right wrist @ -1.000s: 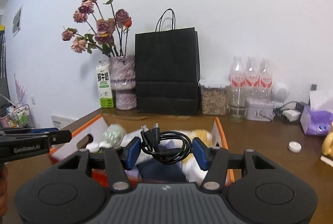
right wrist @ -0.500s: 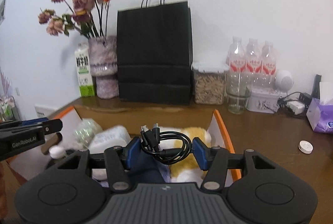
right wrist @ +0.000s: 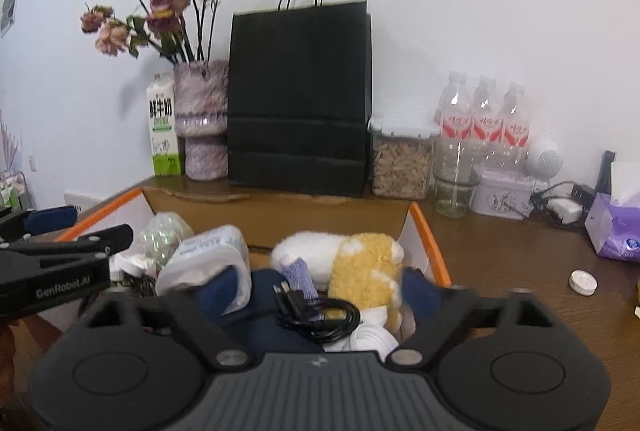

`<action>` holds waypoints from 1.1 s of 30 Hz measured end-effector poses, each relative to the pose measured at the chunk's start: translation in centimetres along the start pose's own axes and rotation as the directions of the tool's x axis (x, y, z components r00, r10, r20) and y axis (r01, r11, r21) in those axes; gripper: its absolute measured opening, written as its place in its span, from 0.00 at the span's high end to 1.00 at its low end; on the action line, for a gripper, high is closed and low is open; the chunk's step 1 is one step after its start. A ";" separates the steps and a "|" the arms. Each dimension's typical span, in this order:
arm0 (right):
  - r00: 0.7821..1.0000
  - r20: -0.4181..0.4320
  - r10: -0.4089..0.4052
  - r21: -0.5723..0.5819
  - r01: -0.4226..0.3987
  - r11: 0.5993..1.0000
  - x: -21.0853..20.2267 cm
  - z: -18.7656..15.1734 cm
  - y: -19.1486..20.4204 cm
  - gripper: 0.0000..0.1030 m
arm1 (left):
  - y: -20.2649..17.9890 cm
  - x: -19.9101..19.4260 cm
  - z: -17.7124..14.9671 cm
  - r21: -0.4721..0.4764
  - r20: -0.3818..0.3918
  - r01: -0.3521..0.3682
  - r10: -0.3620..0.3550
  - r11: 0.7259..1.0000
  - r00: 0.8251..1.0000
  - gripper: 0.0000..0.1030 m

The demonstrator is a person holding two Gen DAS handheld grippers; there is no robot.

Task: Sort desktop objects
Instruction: 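Lower the cable and cap into the box and open both tools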

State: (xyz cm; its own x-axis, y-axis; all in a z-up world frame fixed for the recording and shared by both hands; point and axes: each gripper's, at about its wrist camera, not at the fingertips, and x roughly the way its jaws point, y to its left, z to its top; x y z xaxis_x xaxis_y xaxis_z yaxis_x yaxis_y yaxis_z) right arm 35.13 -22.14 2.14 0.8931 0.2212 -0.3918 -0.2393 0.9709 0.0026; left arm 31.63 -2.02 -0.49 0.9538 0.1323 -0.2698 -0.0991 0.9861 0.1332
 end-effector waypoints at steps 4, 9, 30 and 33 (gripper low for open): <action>1.000 0.030 0.006 -0.005 -0.006 1.000 -1.0 0.2 0.3 0.00 | 0.0 -1.2 0.1 -0.022 0.075 0.002 0.000 1.000 0.997 0.00; 0.999 0.046 0.002 -0.011 -0.002 1.000 -1.6 0.3 0.6 0.00 | -0.1 -1.9 0.4 -0.041 0.099 -0.001 0.005 0.999 0.995 0.00; 0.997 0.071 -0.013 -0.028 0.015 0.999 -3.1 0.1 1.0 0.00 | 0.5 -2.8 -0.2 -0.093 0.112 -0.022 0.032 0.995 0.993 0.00; 0.997 0.074 -0.019 -0.036 0.021 0.999 -3.7 -0.3 1.3 0.00 | 0.8 -3.2 -0.6 -0.102 0.108 -0.030 0.041 0.994 0.993 0.00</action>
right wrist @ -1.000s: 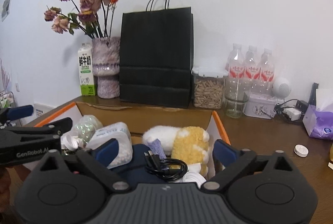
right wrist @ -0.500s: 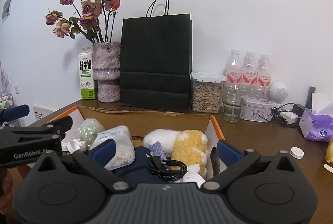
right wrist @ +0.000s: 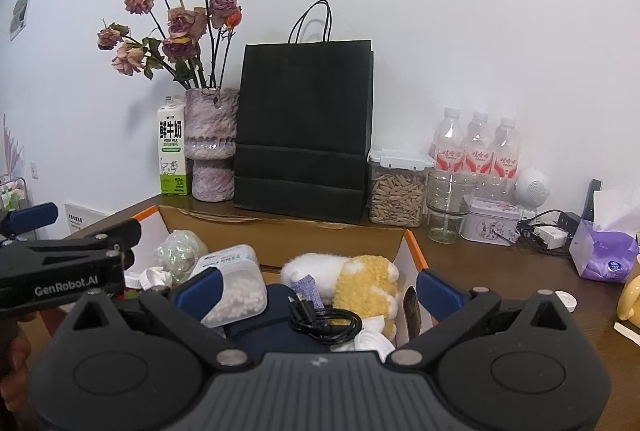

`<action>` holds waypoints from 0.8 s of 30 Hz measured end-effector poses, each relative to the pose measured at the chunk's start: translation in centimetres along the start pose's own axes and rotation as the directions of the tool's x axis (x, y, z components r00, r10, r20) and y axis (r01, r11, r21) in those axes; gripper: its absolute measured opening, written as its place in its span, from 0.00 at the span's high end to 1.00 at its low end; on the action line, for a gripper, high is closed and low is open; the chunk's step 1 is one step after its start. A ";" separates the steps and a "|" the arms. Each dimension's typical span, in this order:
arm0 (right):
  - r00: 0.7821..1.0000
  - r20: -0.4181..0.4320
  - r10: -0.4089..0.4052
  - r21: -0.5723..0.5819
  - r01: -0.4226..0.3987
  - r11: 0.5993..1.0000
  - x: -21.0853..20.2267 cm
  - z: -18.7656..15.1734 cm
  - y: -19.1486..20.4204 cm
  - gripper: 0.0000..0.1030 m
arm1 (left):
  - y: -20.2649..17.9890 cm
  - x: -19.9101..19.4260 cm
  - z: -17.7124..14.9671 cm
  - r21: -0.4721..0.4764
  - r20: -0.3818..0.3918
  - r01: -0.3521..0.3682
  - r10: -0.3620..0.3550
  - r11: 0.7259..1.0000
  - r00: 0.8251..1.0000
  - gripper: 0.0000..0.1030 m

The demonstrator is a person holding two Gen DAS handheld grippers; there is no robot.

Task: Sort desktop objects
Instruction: 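Lower the cable and cap into the box and open both tools, then move both open tools back out of the box toward the table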

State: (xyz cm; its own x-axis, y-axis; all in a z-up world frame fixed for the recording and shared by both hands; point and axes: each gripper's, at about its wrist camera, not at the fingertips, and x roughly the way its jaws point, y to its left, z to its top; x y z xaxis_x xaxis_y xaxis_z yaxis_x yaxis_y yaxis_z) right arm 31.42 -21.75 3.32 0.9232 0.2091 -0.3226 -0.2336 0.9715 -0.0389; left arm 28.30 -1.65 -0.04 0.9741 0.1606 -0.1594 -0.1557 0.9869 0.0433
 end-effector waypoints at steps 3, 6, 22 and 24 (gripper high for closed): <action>1.000 0.002 0.001 -0.006 -0.001 1.000 -0.7 -0.5 0.3 0.00 | 0.3 -0.6 -0.3 0.001 0.002 -0.008 0.008 1.000 1.000 0.00; 1.000 0.003 0.001 -0.016 -0.001 1.000 -1.5 -1.2 0.6 0.00 | 0.5 -1.4 -0.6 0.005 0.009 -0.017 0.017 1.000 1.000 0.00; 0.997 -0.071 -0.037 -0.021 0.036 0.999 -4.6 -5.5 1.1 0.00 | 1.6 -5.3 -2.9 0.030 -0.053 -0.031 0.033 0.999 0.998 0.00; 0.996 -0.080 -0.039 -0.025 0.037 0.999 -4.9 -5.9 1.3 0.00 | 1.9 -5.8 -2.9 0.020 -0.059 -0.027 0.028 0.999 0.998 0.00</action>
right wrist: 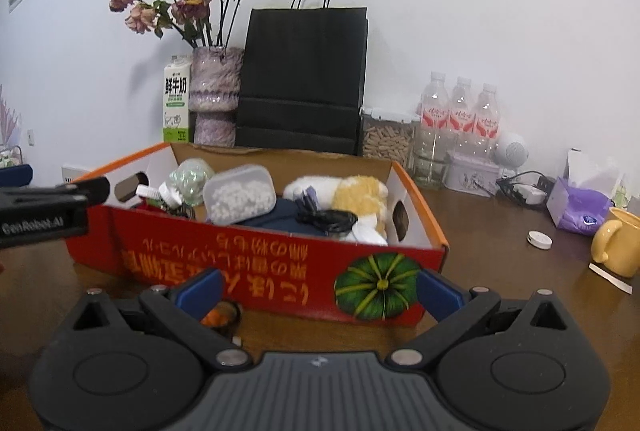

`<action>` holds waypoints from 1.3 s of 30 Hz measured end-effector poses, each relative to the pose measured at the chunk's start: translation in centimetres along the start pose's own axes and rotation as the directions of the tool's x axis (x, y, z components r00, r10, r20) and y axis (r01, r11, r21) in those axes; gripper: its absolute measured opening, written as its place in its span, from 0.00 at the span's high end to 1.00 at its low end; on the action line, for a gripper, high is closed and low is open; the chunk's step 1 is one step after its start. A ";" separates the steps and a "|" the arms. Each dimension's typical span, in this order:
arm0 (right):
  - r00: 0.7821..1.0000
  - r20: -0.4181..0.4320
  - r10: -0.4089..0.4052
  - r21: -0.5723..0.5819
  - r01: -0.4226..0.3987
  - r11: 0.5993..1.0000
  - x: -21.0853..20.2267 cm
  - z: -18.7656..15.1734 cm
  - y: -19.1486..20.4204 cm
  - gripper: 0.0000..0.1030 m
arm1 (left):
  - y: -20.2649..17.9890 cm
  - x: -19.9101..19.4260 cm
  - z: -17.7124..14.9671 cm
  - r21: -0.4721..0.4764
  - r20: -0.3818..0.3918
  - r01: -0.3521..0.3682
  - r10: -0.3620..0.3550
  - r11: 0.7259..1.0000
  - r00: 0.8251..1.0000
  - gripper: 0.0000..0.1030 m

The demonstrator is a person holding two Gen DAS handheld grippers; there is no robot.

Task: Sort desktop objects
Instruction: 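Move both open tools back out of the box toward the table, then grasp the small orange item on the table with the right tool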

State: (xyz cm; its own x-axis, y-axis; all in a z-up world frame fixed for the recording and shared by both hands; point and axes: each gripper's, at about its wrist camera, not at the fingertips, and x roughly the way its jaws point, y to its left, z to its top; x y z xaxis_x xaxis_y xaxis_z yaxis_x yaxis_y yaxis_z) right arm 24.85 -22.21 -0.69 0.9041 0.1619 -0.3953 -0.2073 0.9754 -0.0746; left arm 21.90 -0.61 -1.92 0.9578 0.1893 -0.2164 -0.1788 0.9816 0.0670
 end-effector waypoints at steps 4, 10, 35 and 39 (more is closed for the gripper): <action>1.000 -0.007 0.007 -0.001 -0.007 1.000 -0.7 -0.3 0.3 0.00 | 0.5 -0.4 -0.2 -0.010 -0.038 0.028 -0.028 1.000 0.999 0.00; 0.999 -0.034 0.009 0.000 -0.009 1.000 -1.3 -0.7 0.7 0.00 | 0.8 -0.8 -0.5 0.001 -0.088 0.054 -0.054 0.999 0.995 0.00; 0.980 -0.141 0.143 0.017 -0.142 0.990 0.4 -0.7 2.6 0.53 | 4.1 -1.5 -1.1 0.004 -0.151 0.088 -0.087 0.996 0.985 0.00; 0.974 -0.145 0.176 -0.005 -0.179 0.984 1.5 0.2 3.8 0.67 | 4.2 -1.5 -1.2 -0.001 -0.152 0.098 -0.097 0.995 0.984 0.00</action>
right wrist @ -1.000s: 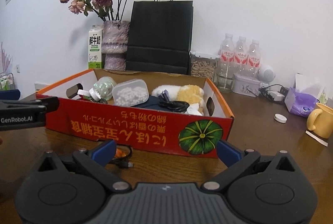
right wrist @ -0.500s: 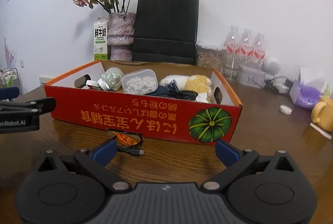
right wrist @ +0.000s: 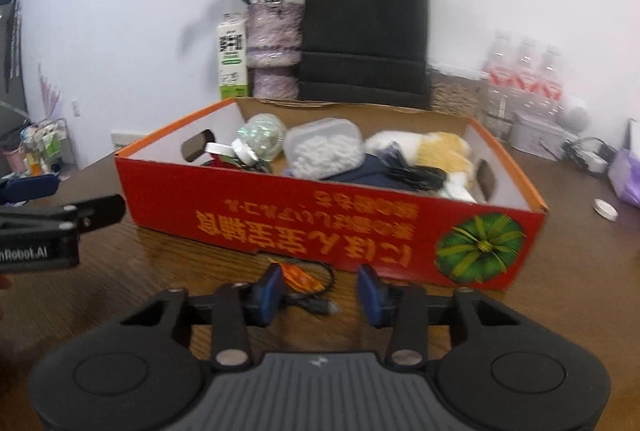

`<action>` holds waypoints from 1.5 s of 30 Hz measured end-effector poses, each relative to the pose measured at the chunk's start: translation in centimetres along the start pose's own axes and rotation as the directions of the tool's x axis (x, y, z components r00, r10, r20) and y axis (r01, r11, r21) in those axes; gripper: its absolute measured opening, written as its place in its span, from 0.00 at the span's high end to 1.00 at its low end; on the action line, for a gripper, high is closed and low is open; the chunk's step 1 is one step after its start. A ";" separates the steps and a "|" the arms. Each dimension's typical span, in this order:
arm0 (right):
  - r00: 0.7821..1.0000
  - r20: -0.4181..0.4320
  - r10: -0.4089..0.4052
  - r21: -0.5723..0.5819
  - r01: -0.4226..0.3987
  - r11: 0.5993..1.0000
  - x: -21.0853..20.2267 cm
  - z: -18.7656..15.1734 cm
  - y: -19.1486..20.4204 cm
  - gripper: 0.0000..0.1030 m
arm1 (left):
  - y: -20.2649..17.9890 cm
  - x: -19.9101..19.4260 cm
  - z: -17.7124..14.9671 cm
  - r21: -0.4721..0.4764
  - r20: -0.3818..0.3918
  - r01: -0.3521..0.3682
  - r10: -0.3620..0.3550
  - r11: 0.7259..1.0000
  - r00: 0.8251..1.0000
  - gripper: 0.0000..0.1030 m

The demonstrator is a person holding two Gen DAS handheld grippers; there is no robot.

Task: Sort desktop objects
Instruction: 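Grasp the small orange item on the table with the right tool, then grasp the small black USB cable with the left tool while the right tool holds the orange item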

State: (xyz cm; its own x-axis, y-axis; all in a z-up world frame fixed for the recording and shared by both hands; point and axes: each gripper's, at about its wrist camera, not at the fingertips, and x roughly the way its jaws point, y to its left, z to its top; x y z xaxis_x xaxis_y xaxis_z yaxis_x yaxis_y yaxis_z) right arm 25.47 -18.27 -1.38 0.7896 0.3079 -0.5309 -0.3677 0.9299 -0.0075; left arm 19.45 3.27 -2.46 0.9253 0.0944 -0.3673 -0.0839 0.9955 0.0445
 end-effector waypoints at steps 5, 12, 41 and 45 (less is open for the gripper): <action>0.997 -0.072 0.017 -0.056 -0.021 0.998 2.0 1.0 1.3 0.73 | 0.1 0.1 0.0 -0.006 -0.010 0.008 -0.008 1.000 1.000 0.00; 0.994 -0.104 0.032 -0.016 -0.034 0.999 2.1 0.9 1.0 0.86 | 0.1 0.2 0.0 -0.009 -0.016 0.011 -0.011 1.000 1.000 0.00; 0.997 0.035 -0.074 0.123 0.069 0.990 -2.6 -1.7 -8.8 0.86 | -13.1 4.5 0.1 0.161 -0.232 0.225 -0.184 0.961 0.955 0.00; 0.999 0.033 -0.034 0.146 0.029 0.989 -2.5 -1.8 -9.2 0.86 | -13.6 5.3 0.0 0.156 -0.268 0.223 -0.176 0.962 0.947 0.02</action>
State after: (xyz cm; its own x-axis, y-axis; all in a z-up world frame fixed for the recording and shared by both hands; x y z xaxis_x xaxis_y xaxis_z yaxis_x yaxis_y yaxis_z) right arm 26.05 -27.94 -1.51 0.8175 0.2827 -0.5018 -0.2693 0.9578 0.1009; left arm 25.54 -9.74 -5.02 0.7922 -0.0826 -0.6047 0.1830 0.9773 0.1063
